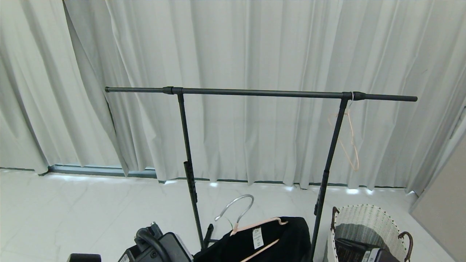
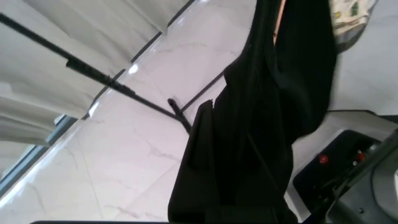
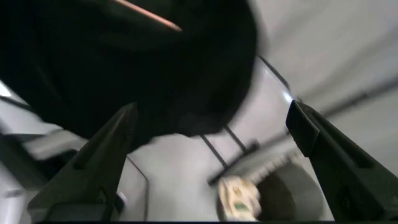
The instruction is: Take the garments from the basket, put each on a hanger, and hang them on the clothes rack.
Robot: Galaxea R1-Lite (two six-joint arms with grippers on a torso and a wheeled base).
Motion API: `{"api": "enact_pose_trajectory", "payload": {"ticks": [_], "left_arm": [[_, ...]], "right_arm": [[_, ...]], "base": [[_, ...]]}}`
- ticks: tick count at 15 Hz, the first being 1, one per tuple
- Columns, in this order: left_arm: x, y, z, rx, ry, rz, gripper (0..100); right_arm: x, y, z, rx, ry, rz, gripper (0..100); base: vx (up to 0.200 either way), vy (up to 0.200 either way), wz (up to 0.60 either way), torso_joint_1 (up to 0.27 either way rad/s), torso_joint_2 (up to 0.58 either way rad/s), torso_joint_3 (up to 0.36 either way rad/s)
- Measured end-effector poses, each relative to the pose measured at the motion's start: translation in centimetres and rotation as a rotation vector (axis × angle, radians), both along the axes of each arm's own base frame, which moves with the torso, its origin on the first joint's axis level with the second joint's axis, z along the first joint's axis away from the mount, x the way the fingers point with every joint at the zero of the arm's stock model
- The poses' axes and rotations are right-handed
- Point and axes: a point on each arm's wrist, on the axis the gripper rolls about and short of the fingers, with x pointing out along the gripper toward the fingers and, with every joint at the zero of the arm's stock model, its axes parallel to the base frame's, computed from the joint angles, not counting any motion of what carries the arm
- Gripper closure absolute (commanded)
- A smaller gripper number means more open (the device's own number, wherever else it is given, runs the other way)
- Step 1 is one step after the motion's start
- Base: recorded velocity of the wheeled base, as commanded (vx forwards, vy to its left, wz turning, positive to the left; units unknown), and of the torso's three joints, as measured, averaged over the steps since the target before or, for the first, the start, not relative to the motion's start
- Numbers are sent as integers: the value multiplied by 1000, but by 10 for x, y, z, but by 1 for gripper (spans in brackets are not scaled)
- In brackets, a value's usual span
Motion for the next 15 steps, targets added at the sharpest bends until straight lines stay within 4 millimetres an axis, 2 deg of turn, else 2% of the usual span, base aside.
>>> {"api": "enact_pose_trajectory", "payload": {"ticks": [4,8,12,15], "left_arm": [[-14,-2,-4,-1,33,-123,100],[-28,2,-7,-10,69,-249,100],[-37,7,-7,41,29,-420,100],[-38,8,-6,33,24,-432,100]], "right_arm": [[-6,3,0,-14,-2,103,0],[-5,7,4,-28,-17,310,0],[2,28,7,-45,-43,420,0],[6,41,2,-81,-52,474,0]], "base": [[0,0,0,0,0,0],[0,0,0,0,0,0],[0,0,0,0,0,0],[0,0,0,0,0,0]]}}
